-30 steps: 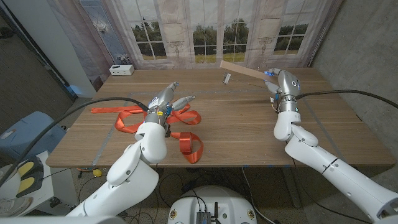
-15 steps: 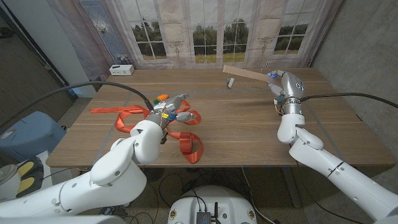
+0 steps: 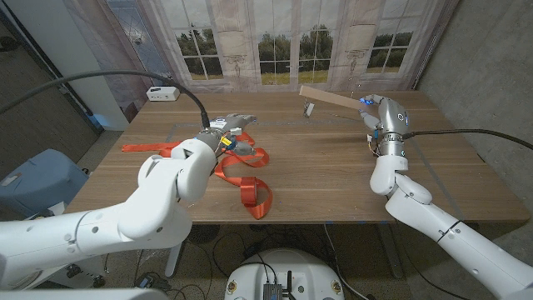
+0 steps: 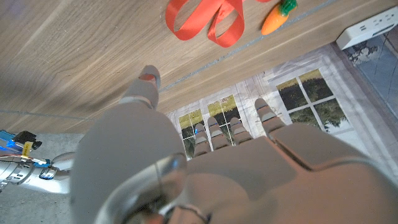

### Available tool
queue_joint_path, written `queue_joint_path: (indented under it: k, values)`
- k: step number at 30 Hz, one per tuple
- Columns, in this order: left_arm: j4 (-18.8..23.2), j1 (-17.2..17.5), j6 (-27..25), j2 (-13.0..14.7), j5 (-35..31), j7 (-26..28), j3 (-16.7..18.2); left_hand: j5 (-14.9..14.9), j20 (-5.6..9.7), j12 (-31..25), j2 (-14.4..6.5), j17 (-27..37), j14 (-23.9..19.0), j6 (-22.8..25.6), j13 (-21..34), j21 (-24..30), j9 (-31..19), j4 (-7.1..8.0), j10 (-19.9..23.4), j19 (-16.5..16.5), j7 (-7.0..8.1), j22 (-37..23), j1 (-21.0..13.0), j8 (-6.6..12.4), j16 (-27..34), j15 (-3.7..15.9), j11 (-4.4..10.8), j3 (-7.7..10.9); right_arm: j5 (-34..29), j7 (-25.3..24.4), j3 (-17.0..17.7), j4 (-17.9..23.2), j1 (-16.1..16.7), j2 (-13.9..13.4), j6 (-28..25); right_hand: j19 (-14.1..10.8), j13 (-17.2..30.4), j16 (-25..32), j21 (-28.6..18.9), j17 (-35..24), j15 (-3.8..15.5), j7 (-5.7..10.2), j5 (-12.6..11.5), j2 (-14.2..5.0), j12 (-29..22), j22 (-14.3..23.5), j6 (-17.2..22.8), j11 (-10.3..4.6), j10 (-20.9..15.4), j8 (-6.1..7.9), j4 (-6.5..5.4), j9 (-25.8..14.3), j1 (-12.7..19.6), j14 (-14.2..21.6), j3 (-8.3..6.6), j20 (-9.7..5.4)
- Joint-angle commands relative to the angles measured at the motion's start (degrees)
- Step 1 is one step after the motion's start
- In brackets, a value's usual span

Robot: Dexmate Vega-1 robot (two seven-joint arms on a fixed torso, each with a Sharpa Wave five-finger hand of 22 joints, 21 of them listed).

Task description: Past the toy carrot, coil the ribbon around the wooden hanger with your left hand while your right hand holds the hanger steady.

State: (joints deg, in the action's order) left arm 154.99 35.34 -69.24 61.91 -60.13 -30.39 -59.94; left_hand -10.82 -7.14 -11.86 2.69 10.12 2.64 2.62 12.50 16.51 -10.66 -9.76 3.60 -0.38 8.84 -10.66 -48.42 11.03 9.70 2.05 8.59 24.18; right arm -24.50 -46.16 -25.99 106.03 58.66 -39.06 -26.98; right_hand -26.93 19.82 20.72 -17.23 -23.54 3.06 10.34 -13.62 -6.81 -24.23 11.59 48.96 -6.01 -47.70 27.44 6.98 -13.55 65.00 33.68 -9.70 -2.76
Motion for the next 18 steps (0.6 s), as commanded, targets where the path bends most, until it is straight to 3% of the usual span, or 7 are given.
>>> queue_joint_path:
  k: [1,5,9,11,13,16,18]
  values:
    - [-5.01,5.24,22.12,-6.36,-21.07,-48.57,17.28,-0.50,-0.45,-0.01,0.55,-0.08,1.34,-0.15,0.06,-0.71,-0.23,0.13,-0.47,-1.28,0.91,0.00,-1.03,0.16,0.13,-0.19,0.66,-0.50,-1.14,-1.92,-0.17,1.76,1.26,2.08,-3.12,-0.41,0.33,-0.13,-0.54,-0.21,9.83,-8.62,-0.21,-1.85,-0.15,0.20,10.09,-0.08,-0.36,0.44,-0.28,-1.68,1.31,0.62,-0.01,-1.82]
    - [-4.58,1.24,22.25,-3.38,-16.09,-48.57,15.11,-0.69,-0.98,-0.02,0.51,-0.11,2.75,0.04,-0.01,-1.76,-0.31,0.25,-0.88,-3.15,1.46,0.02,-1.82,0.41,0.06,-0.91,1.27,-0.64,-1.62,-2.28,-0.53,2.12,1.29,2.67,-4.25,-0.41,0.35,-0.16,-0.57,-0.23,9.81,-8.70,-0.21,-1.87,-0.12,0.20,10.12,-0.09,-0.34,0.45,-0.31,-1.67,1.30,0.65,0.03,-1.78]
    - [-3.50,-7.99,18.69,1.11,-13.32,-48.57,5.83,-0.80,-1.43,-0.07,0.30,-0.13,3.44,0.34,-0.04,-2.28,-0.37,0.29,-1.04,-3.91,1.81,0.03,-2.49,0.60,0.14,-1.39,1.32,-0.62,-1.95,-2.68,-1.06,2.04,0.93,3.43,-4.74,-0.37,0.35,-0.18,-0.61,-0.31,9.83,-8.75,-0.19,-1.87,-0.09,0.20,10.04,-0.13,-0.43,0.38,-0.31,-1.62,1.36,0.69,0.12,-1.73]
    - [-3.64,-9.67,17.55,1.56,-16.74,-48.57,2.85,-0.82,-1.54,-0.11,0.09,-0.13,3.49,0.09,-0.05,-2.34,-0.39,0.35,-1.06,-3.89,1.48,0.04,-2.74,0.52,0.24,-1.41,1.19,-0.57,-1.92,-2.80,-1.32,1.66,0.58,3.80,-4.59,-0.38,0.35,-0.19,-0.63,-0.32,9.81,-8.69,-0.19,-1.88,-0.07,0.20,10.06,-0.08,-0.43,0.38,-0.32,-1.61,1.35,0.70,0.14,-1.71]
    - [-4.92,-4.92,16.61,-0.11,-22.73,-48.27,6.29,-0.57,-0.11,-0.81,-0.64,-0.10,1.50,0.18,-0.08,-2.16,-0.42,2.40,0.12,-2.32,0.61,-0.02,-0.04,0.46,1.20,0.29,0.84,-1.97,-1.92,-2.61,-1.80,1.07,0.00,4.16,-4.54,-0.38,0.33,-0.21,-0.65,-0.34,9.82,-8.73,-0.18,-1.86,-0.05,0.20,10.19,-0.08,-0.46,0.43,-0.33,-1.61,1.37,0.71,0.18,-1.68]
    - [-4.46,5.99,13.37,0.41,-7.00,-31.76,19.64,-0.53,-0.24,-1.28,-0.78,-0.06,-0.26,1.36,-0.10,-1.76,-0.41,4.08,1.00,-0.38,-1.21,-0.09,3.31,0.75,1.61,0.52,-0.16,-3.66,-1.82,-2.37,-2.40,0.18,-0.77,4.69,-4.56,-0.39,0.36,-0.26,-0.67,-0.33,9.80,-8.71,-0.18,-1.88,-0.03,0.20,10.18,-0.09,-0.43,0.41,-0.34,-1.60,1.36,0.70,0.20,-1.70]
    - [-4.85,6.75,16.53,0.87,1.48,-31.71,24.73,-0.67,-0.86,-0.65,-1.52,-0.10,0.07,-0.84,-0.14,-1.94,-0.36,3.93,-0.68,-0.23,-2.38,-0.14,3.19,-0.13,1.21,-0.46,-0.95,-3.66,-1.93,-2.28,-2.63,0.06,-1.00,4.88,-5.13,-0.40,0.36,-0.25,-0.70,-0.38,9.82,-8.69,-0.17,-1.88,-0.01,0.20,10.18,-0.08,-0.47,0.41,-0.34,-1.60,1.40,0.75,0.24,-1.67]
